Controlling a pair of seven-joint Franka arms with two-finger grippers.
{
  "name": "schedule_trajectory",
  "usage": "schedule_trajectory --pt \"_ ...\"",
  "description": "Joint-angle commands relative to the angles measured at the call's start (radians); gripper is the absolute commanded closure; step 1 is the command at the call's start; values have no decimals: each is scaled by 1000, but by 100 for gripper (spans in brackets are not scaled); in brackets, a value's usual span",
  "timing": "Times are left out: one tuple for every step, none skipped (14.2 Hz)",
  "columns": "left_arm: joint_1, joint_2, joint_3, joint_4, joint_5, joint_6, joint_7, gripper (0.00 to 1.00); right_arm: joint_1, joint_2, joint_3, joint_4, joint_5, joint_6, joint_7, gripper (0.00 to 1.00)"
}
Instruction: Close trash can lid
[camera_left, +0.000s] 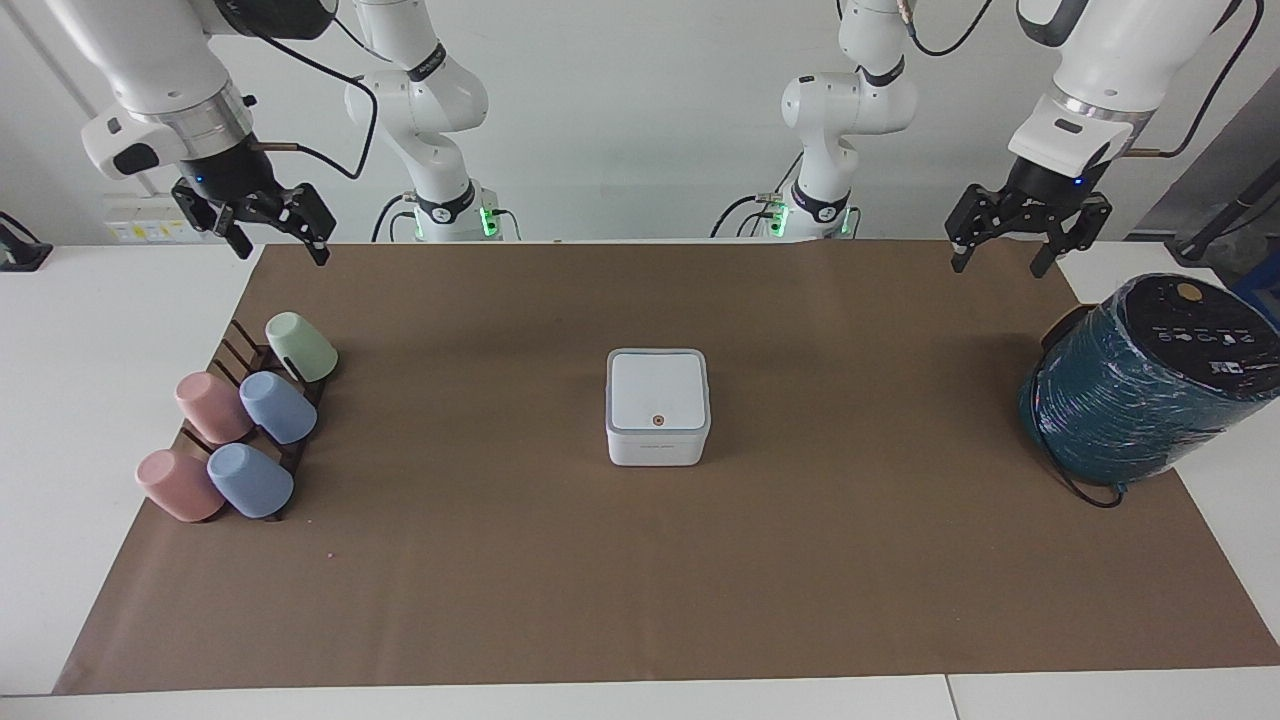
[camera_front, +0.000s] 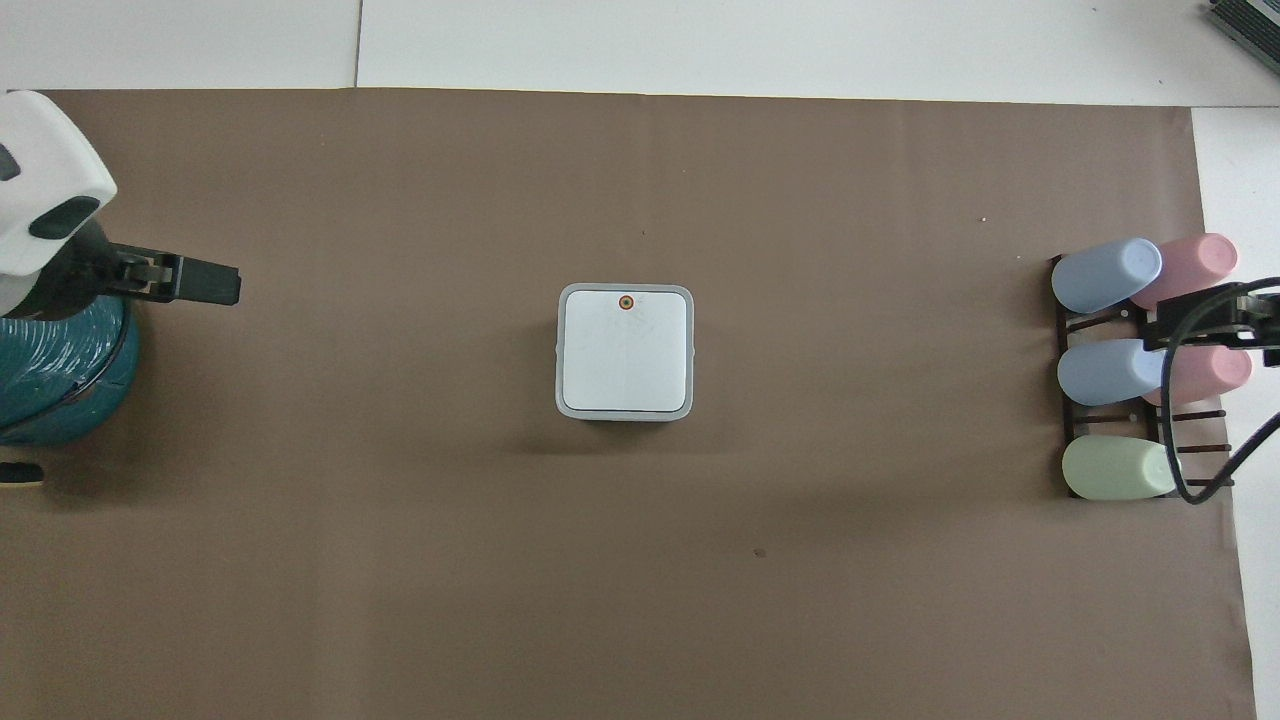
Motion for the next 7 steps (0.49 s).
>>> schedule_trajectory --pt "14 29 -6 65 8 -68 11 0 -8 -15 6 -12 -2 1 -24 0" --pt "16 14 -6 51 10 -100 11 0 -8 -15 7 -12 -2 1 -24 0" --pt "14 1 -5 30 10 -114 6 0 -8 -15 7 -12 -2 1 -24 0" --pt "9 -19 -5 -1 10 -116 4 0 -8 -15 7 -12 -2 1 -24 0" --pt "9 -34 -5 -39 10 -101 8 0 -8 -15 7 -12 -2 1 -24 0" --pt "3 -43 -5 -61 10 -84 6 0 -8 -15 6 -13 -2 1 -24 0" --pt "2 -45 -5 -67 10 -59 6 0 -8 -15 6 -12 -2 1 -24 0"
